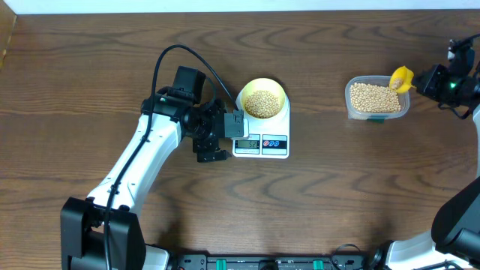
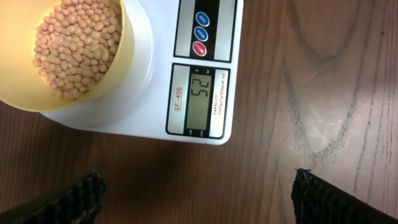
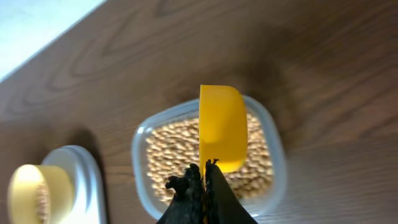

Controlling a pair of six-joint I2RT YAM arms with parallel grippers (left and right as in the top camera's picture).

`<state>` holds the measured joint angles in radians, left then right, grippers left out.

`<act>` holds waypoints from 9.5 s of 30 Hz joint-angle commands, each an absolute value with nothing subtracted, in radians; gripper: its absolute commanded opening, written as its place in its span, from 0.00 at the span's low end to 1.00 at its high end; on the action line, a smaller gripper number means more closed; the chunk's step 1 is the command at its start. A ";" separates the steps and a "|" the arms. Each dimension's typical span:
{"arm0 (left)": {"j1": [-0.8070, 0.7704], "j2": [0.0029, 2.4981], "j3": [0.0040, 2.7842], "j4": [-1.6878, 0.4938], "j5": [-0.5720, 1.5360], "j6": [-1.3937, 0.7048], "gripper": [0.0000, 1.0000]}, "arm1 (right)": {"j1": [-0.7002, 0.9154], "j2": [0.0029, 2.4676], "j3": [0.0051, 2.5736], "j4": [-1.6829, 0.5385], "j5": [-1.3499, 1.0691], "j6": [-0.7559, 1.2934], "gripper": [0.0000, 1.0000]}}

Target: Scoop item into bowl and weigh 50g on scale

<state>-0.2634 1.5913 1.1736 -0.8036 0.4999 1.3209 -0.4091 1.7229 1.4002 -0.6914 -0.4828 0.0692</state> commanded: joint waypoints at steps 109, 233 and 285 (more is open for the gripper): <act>-0.258 1.581 1.171 -0.806 0.523 1.324 0.98 | 0.300 2.001 1.742 -0.911 -0.608 -0.336 0.01; -0.258 1.581 1.171 -0.805 0.523 1.324 0.98 | -0.141 1.685 1.720 -1.106 -0.748 -0.307 0.01; -0.258 1.581 1.171 -0.805 0.524 1.324 0.98 | 0.228 1.818 1.718 -0.944 -0.614 -0.498 0.01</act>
<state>-0.2634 1.5913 1.1736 -0.8036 0.5003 1.3209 0.1749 1.7638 1.7191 -0.9447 -0.5488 -0.3729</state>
